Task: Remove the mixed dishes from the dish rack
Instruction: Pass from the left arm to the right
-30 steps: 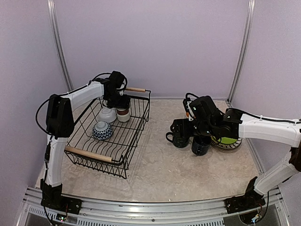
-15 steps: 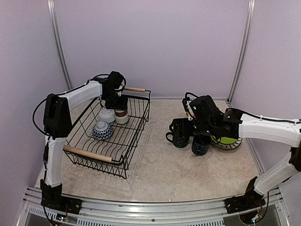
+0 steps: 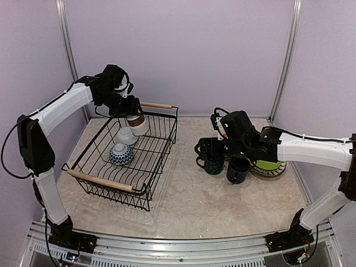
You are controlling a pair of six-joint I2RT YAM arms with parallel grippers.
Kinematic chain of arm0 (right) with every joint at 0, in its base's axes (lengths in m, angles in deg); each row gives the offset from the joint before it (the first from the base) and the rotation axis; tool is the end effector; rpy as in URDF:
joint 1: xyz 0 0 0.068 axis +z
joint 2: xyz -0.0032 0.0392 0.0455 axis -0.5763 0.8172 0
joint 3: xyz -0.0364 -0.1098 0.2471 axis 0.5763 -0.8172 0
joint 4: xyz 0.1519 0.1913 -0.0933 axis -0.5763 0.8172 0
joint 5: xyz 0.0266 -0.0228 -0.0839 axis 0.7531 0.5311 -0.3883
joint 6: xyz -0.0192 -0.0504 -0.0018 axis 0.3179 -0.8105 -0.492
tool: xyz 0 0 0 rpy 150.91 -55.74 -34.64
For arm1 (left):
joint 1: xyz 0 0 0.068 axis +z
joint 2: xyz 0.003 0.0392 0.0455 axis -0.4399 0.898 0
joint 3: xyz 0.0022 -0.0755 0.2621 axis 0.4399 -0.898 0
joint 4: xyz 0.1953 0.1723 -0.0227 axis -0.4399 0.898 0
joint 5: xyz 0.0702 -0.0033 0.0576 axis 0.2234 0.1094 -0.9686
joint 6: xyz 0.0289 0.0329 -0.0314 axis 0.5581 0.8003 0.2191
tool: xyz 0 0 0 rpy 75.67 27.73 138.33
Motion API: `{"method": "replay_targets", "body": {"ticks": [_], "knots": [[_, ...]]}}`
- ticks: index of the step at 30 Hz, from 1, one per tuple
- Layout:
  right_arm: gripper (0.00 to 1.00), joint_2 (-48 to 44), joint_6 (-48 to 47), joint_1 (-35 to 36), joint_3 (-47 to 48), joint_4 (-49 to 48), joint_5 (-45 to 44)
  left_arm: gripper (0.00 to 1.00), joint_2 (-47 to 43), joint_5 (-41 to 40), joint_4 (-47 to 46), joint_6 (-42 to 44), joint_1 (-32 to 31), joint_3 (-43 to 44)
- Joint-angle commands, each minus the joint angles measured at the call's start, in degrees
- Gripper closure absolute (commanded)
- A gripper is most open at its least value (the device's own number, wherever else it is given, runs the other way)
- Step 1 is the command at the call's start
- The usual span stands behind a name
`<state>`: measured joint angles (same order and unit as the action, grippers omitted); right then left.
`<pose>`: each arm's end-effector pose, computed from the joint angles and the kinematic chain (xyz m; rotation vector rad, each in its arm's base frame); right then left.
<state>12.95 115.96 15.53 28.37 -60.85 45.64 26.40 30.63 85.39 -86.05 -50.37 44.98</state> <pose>0.2102 0.2451 0.2827 -0.2065 2.2479 0.5890 0.3829 -0.1742 0.3339 0.1644 2.5148 -0.3556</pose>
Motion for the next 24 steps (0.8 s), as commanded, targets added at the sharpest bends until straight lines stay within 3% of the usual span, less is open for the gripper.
{"method": "replay_targets", "body": {"ticks": [1, 6, 11, 17, 24], "knots": [[0.05, 1.9, 0.4, 0.3, 2.1, -3.8, 4.0, 0.51, -7.0, 15.6, -5.0, -1.7, 2.0, -4.3], [0.05, 3.0, 2.3, 0.5, 1.4, -15.6, 12.7, 0.52, -15.5, 34.5, -20.0, -6.6, 2.5, -14.3], [0.04, 4.4, 8.8, 0.5, -2.7, -35.7, 23.9, 0.52, -18.6, 47.1, -33.5, -14.0, 2.5, -22.9], [0.04, 9.6, 19.2, 0.4, -5.3, -58.8, 32.0, 0.55, -20.5, 54.1, -46.6, -24.6, 2.4, -31.2], [0.09, 15.0, 24.8, 0.4, -4.0, -71.2, 33.2, 0.55, -20.4, 54.9, -48.5, -26.5, 0.0, -32.4]]}}
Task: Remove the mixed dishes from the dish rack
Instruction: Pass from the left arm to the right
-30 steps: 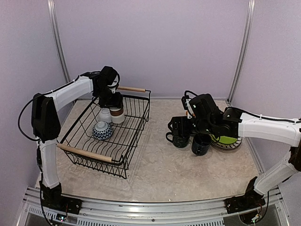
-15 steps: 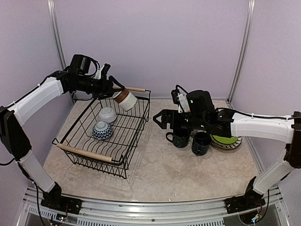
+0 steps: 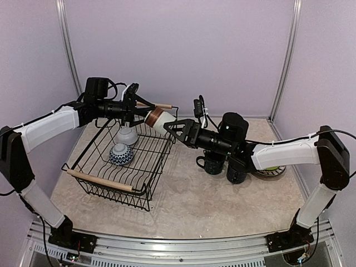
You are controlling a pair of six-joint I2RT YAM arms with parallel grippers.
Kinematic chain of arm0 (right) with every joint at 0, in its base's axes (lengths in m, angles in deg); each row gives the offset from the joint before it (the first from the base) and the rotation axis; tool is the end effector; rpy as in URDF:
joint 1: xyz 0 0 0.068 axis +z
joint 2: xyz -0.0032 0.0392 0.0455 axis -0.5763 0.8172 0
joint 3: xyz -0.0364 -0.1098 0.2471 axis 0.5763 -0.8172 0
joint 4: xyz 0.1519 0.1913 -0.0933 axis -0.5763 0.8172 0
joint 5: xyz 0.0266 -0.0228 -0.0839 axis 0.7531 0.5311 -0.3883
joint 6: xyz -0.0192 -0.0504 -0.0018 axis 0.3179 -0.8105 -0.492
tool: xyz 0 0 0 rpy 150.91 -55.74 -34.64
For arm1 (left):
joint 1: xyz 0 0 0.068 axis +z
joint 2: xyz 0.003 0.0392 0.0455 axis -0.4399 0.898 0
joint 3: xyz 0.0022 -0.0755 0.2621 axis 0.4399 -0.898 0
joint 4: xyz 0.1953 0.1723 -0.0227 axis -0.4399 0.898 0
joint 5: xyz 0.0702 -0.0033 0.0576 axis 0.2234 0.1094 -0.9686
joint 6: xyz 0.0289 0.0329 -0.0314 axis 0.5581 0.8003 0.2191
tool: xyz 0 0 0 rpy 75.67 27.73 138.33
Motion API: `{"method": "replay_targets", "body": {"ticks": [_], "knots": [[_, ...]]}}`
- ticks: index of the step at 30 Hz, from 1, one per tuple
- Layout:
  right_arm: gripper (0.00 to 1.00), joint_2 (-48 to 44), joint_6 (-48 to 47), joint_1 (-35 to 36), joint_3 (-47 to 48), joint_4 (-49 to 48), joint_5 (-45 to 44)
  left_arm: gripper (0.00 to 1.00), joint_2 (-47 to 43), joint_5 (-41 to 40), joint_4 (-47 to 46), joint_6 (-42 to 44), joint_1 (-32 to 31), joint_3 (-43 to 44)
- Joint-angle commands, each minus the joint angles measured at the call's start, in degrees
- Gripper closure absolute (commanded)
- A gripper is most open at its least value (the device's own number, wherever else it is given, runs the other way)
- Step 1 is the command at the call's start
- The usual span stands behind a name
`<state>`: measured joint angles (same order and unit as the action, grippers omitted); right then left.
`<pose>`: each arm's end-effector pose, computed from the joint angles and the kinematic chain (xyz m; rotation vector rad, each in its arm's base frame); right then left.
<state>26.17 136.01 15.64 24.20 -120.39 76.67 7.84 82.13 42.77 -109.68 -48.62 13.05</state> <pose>0.2334 0.3047 0.2854 -0.2646 1.7194 1.6701 0.3255 -0.1660 0.3403 0.3471 2.1458 -1.6078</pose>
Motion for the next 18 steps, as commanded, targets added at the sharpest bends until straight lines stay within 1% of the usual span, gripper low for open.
{"method": "replay_targets", "body": {"ticks": [1, 7, 13, 18], "knots": [[0.13, 2.0, 5.4, 0.2, 0.0, -13.3, 2.1, 0.55, -1.6, 3.5, -5.7, -2.6, -2.3, -0.4], [0.42, 2.1, 8.4, 0.0, -2.3, -21.8, 0.8, 0.56, -1.3, 3.4, -6.9, -3.0, -4.3, -1.3], [0.67, 1.8, 11.3, -0.2, -5.8, -26.8, -1.0, 0.56, -0.9, 3.7, -8.5, -3.5, -5.5, -2.1], [0.80, 2.4, 12.5, -0.4, -6.3, -29.2, -0.3, 0.55, -0.5, 3.8, -8.7, -3.5, -6.4, -2.3]]}}
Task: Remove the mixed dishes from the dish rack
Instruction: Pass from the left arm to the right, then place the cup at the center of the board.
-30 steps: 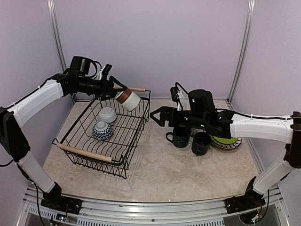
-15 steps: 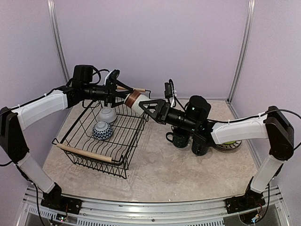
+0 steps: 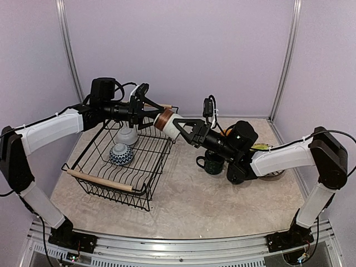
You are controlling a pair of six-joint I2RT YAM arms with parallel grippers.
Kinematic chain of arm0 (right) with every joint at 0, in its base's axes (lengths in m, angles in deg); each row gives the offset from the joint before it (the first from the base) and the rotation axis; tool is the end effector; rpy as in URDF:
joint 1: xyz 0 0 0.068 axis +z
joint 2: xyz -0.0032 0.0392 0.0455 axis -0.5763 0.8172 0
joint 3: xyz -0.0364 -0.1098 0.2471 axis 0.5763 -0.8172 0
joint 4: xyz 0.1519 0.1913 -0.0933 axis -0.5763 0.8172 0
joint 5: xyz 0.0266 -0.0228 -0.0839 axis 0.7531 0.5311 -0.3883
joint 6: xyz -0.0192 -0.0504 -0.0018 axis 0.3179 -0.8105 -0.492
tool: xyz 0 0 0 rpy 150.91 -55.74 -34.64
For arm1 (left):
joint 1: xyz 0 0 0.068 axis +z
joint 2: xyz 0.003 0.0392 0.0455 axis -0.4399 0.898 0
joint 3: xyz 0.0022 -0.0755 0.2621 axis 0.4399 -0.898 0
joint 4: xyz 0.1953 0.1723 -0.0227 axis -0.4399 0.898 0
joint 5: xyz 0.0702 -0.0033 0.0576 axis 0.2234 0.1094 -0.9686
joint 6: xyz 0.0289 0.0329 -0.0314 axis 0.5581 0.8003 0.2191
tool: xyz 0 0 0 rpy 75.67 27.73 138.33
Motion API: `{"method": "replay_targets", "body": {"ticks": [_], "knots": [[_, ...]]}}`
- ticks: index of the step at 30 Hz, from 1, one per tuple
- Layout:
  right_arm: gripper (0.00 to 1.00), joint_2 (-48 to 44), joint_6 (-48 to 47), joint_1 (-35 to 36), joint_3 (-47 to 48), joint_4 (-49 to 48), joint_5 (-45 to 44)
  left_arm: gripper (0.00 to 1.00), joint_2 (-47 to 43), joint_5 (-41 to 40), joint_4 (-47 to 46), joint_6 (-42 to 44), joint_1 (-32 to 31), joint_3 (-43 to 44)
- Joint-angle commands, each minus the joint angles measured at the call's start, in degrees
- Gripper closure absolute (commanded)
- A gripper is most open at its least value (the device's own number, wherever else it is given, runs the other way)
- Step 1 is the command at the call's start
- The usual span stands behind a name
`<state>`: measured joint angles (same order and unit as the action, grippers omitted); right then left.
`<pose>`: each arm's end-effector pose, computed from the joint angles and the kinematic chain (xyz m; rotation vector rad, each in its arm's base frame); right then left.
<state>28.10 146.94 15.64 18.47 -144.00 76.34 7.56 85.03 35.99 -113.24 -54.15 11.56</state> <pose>0.2249 0.2940 0.2836 -0.1644 1.4662 1.9114 0.3079 -0.1977 0.3441 0.4905 2.0882 -1.7346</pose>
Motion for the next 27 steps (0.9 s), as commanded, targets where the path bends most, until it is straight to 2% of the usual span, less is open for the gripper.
{"method": "replay_targets", "body": {"ticks": [1, 4, 7, 12, 14, 16, 18, 22, 27], "knots": [[0.83, 0.5, 1.6, -0.4, -0.6, -5.9, 0.1, 0.54, -0.2, 0.9, -2.0, 0.1, -0.9, -0.9], [0.92, 0.2, 1.3, -0.5, -1.0, -6.3, 0.2, 0.49, -0.1, 0.6, -1.4, 0.7, -1.2, -0.8], [0.99, -0.4, 0.5, -0.7, -1.8, -5.8, 0.2, 0.40, -0.5, -1.0, 1.0, 2.3, -1.0, -0.3], [1.00, -2.5, -1.1, -1.2, -4.7, -4.2, -0.4, 0.22, -2.6, -4.6, 5.0, 6.0, -0.2, 0.5], [1.00, -3.4, -2.0, -1.4, -6.0, -2.7, -0.5, 0.10, -3.3, -5.9, 6.6, 7.5, 0.2, 1.0], [1.00, -4.6, -3.3, -1.5, -7.4, -0.2, -0.8, 0.01, -3.9, -7.5, 8.3, 8.9, 0.7, 1.4], [1.00, -6.1, -5.0, -1.6, -8.6, 3.5, -1.5, 0.01, -4.6, -8.5, 9.6, 10.2, 1.1, 1.7], [1.00, -10.1, -10.5, -1.6, -9.0, 18.1, -3.3, 0.01, -5.8, -11.4, 11.6, 12.4, 1.7, 2.2], [1.00, -13.5, -21.0, -0.6, -2.2, 49.4, -11.1, 0.01, -6.2, -12.7, 12.6, 13.3, 2.4, 2.5]]}}
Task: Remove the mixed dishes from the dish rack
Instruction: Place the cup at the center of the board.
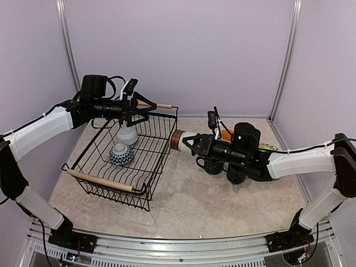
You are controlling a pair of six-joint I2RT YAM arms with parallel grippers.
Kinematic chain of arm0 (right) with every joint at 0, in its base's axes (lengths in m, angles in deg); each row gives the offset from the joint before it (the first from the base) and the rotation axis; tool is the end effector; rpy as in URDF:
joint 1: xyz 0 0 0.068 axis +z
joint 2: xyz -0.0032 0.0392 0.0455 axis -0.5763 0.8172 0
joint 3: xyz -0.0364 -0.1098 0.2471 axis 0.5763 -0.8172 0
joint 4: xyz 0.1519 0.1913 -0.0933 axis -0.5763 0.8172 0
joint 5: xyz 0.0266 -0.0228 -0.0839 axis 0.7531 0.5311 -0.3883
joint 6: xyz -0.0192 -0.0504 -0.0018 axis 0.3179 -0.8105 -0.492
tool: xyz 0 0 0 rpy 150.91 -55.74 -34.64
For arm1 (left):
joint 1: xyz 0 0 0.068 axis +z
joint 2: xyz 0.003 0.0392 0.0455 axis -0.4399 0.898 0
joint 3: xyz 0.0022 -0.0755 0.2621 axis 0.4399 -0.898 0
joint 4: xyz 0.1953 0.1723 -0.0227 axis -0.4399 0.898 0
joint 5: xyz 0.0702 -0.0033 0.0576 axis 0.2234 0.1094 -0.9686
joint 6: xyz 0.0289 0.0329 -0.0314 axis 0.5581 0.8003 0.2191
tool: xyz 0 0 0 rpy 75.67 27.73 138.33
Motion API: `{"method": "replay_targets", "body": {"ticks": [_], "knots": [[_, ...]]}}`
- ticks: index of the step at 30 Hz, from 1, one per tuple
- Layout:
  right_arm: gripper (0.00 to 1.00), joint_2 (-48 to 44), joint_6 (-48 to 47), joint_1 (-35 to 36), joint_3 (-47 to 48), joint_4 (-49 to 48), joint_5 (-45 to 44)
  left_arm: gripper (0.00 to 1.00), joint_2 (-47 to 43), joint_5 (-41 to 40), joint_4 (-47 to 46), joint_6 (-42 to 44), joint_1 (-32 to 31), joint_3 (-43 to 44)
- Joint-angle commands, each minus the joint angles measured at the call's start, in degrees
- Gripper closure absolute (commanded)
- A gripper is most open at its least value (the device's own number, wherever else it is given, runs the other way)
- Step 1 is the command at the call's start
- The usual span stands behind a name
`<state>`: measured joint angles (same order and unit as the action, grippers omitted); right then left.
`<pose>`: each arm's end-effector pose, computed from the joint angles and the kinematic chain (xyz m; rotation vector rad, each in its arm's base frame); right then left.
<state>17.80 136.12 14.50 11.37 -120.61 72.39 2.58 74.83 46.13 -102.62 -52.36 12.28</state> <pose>0.2117 0.2634 0.2607 -0.1630 1.7891 1.5775 0.2964 -0.1750 0.3598 0.4507 2.0794 -1.4536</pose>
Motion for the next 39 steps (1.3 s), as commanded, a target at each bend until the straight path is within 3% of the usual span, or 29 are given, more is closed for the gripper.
{"method": "replay_targets", "body": {"ticks": [1, 10, 19, 31, 39], "knots": [[1.00, -3.9, -11.7, 1.1, 5.6, 30.5, -9.6, 0.01, -1.3, -2.6, 2.6, 2.8, 0.7, 1.8], [1.00, -9.2, -14.3, 5.0, 5.5, 54.4, -25.3, 0.01, -1.1, -3.4, 3.0, 3.3, 1.6, 1.8], [1.00, 2.3, -12.5, 5.8, 15.2, 79.8, -32.8, 0.01, -0.6, -3.6, 3.1, 3.2, 2.5, 1.8], [1.00, 14.6, -15.1, 5.9, 25.2, 82.0, -31.9, 0.01, 0.1, -6.6, 6.3, 4.9, 3.1, 3.2], [0.77, 13.8, -14.6, 6.5, 24.8, 81.6, -32.9, 0.01, 3.6, -22.0, 20.3, 6.5, 4.9, 10.3]]}}
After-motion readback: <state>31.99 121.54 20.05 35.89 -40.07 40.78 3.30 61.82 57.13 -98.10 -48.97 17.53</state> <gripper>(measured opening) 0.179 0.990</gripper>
